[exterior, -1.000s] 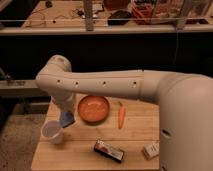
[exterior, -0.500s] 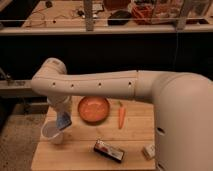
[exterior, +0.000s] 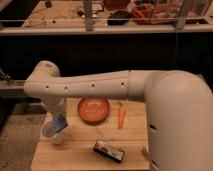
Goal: Place the white sponge in the ceramic cup
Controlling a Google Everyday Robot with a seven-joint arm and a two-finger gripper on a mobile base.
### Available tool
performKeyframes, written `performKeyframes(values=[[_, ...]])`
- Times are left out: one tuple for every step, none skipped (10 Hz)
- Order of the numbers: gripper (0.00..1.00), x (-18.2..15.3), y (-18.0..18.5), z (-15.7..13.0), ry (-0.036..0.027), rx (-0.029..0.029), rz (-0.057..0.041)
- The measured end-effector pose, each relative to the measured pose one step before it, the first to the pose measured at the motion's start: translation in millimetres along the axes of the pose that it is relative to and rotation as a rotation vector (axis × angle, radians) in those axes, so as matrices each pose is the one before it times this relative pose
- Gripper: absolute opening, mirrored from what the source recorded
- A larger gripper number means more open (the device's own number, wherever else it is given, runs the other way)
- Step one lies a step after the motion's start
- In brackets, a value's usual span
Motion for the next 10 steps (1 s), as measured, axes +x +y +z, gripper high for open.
performKeyframes(values=[[0.00,-3.31,-6.67,1.83,0.00003,0.00436,-0.01004],[0.00,-1.65,-4.26,2.15,0.00029,0.00388,-0.00310],[0.00,-0.56,-1.69,1.06,0.00184,-0.00029,-0.00439],[0.00,-0.16,-0.72,0.72,0.00251,-0.00051,-0.00754],[0.00,-0.85,-2.52,1.94,0.00220,-0.00030,-0.00988],[0.00,-0.86,-2.26,2.12,0.00147,-0.00286,-0.00801],[0.00,-0.44,-2.27,1.28,0.00105,-0.00025,-0.00554],[0.00,0.86,-1.42,2.38,0.00174,-0.00139,-0.00242],[0.00,0.24,-0.73,1.36,0.00148,-0.00108,-0.00233],[0.00,0.83,0.01,0.99,0.00182,-0.00144,-0.00070]])
